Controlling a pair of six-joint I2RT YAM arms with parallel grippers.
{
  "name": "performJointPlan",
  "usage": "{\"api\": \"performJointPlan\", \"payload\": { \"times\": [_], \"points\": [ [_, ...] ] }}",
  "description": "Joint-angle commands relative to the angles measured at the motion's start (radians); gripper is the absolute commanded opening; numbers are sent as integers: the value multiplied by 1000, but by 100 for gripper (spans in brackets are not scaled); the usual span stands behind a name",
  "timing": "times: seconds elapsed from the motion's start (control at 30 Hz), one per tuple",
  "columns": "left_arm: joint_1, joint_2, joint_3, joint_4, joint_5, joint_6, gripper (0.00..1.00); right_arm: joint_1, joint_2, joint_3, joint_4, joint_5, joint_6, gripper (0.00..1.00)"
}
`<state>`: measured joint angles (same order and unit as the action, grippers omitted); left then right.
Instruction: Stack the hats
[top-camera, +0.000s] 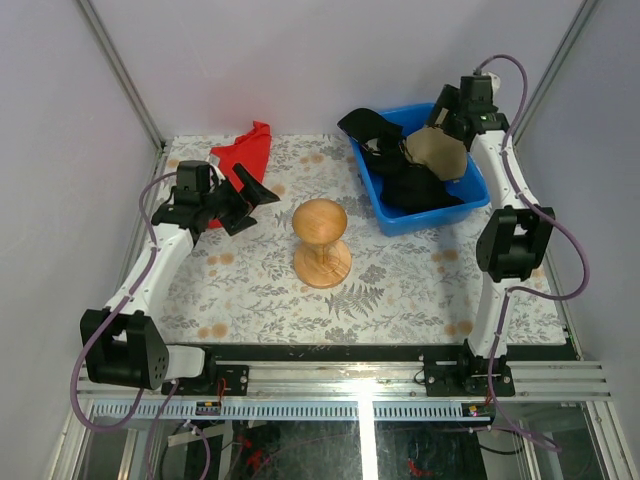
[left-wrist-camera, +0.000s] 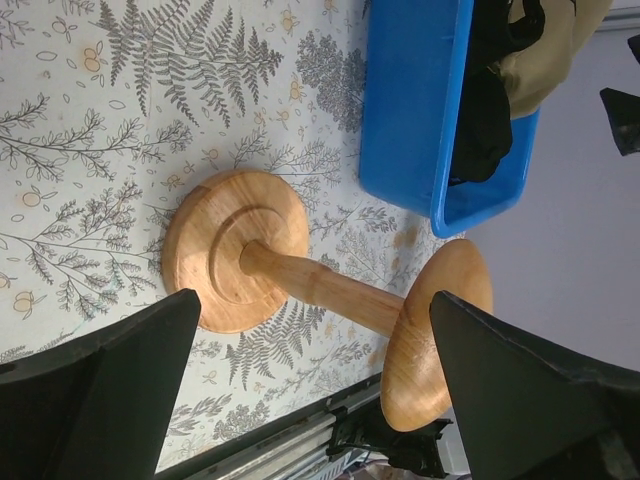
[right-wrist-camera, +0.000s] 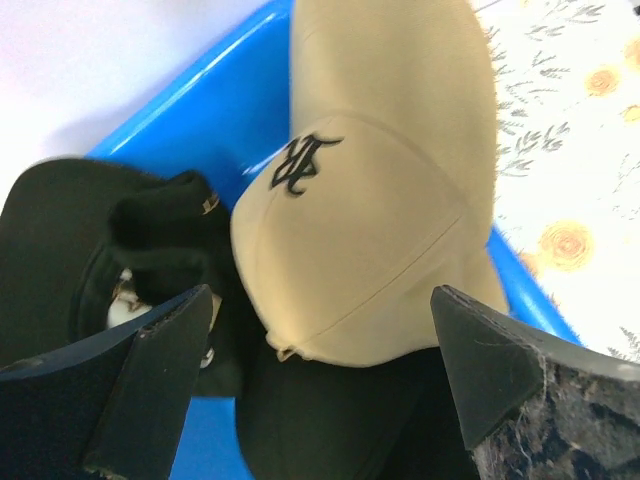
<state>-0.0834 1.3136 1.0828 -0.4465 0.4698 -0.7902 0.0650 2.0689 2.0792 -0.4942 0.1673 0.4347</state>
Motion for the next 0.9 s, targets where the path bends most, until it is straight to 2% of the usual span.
{"api": "performJointPlan", "payload": {
  "times": [0.0,0.13,0.3,0.4,0.63,0.87],
  "points": [
    [9,-17,19,92,21,38,99,-71,5,24,183,5,34,97],
    [10,-25,22,113,-3,58,100,-117,33,-21,337,-31,47,97],
    [15,4,32,131,-10,56,100,-184,173,107,308,-105,84,97],
    [16,13,43,152,-12,52,100,-216,229,130,347,-205,115,97],
    [17,47,62,158,-36,38,100,-263,309,87,526,-427,210,91],
    [16,70,61,189,-48,15,100,-268,310,35,635,-501,222,87]
  ]
}}
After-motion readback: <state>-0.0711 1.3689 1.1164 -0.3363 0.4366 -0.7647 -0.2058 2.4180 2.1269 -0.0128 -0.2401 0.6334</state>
